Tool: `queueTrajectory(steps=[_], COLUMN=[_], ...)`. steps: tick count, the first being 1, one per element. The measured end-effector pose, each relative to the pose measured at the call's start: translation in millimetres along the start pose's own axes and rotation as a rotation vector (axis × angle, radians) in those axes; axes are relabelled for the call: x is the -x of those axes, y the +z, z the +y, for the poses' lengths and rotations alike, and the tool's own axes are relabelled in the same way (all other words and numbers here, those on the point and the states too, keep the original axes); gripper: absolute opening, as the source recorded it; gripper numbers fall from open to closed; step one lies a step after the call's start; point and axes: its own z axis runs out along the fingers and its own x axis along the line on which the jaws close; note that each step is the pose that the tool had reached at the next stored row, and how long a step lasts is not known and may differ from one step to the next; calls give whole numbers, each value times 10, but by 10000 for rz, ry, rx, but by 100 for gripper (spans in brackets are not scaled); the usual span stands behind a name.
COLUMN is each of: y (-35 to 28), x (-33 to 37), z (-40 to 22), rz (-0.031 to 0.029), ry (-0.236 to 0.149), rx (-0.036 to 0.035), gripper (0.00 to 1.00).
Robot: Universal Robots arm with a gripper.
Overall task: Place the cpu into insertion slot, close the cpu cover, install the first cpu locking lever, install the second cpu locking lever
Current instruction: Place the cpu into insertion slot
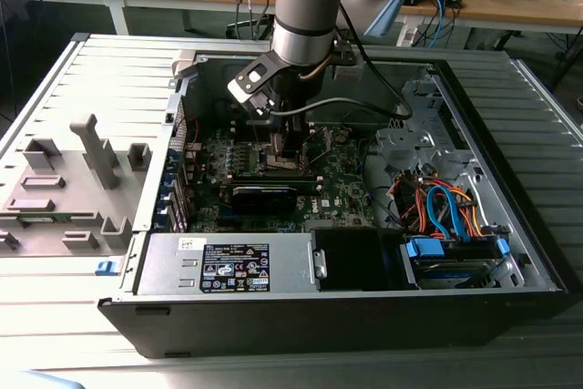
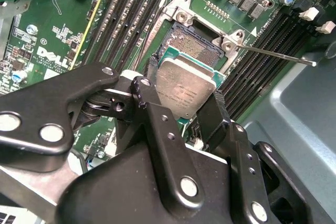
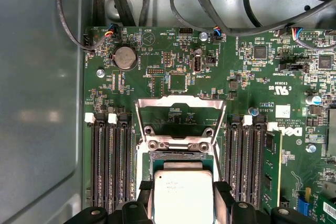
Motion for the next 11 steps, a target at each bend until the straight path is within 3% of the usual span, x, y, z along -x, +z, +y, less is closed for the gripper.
queueTrajectory(steps=[11], y=[38], x=[1], z=[-3], rz=[0], ry=[3], rx=[0], gripper=[55])
